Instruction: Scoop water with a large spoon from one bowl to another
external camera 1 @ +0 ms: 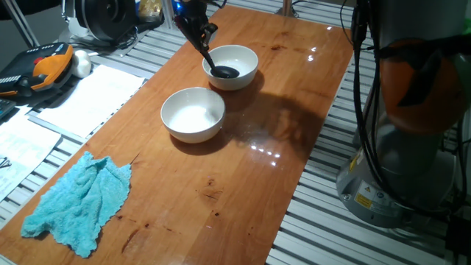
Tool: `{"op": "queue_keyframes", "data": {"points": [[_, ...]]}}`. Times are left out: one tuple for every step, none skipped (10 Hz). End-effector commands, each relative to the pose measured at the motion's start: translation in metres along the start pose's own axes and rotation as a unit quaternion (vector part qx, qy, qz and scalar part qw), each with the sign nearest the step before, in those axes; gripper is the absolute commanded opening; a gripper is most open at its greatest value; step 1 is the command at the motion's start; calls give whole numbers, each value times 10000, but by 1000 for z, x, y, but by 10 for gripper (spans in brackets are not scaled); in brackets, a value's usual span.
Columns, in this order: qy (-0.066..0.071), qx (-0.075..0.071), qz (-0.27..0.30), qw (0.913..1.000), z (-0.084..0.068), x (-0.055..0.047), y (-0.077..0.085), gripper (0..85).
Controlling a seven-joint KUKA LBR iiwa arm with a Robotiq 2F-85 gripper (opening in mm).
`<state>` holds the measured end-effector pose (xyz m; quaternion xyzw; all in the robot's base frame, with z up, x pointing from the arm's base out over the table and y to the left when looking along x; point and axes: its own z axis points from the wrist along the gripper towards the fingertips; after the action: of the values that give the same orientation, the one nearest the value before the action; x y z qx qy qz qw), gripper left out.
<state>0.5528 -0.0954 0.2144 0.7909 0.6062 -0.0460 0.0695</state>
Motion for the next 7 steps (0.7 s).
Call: {"op": "queue_keyframes", "data": {"points": [[-12,4,7,10000,1,2,2,0],[-35,-2,-1,10000,2,5,5,0],[-33,23,-39,10000,5,8,9,0],[-28,32,-108,9999,8,10,11,0],[-64,-9,-170,9998,11,11,12,0],[-65,-8,-239,9997,11,12,12,0],[-27,1,-300,9995,10,13,11,0]]}}
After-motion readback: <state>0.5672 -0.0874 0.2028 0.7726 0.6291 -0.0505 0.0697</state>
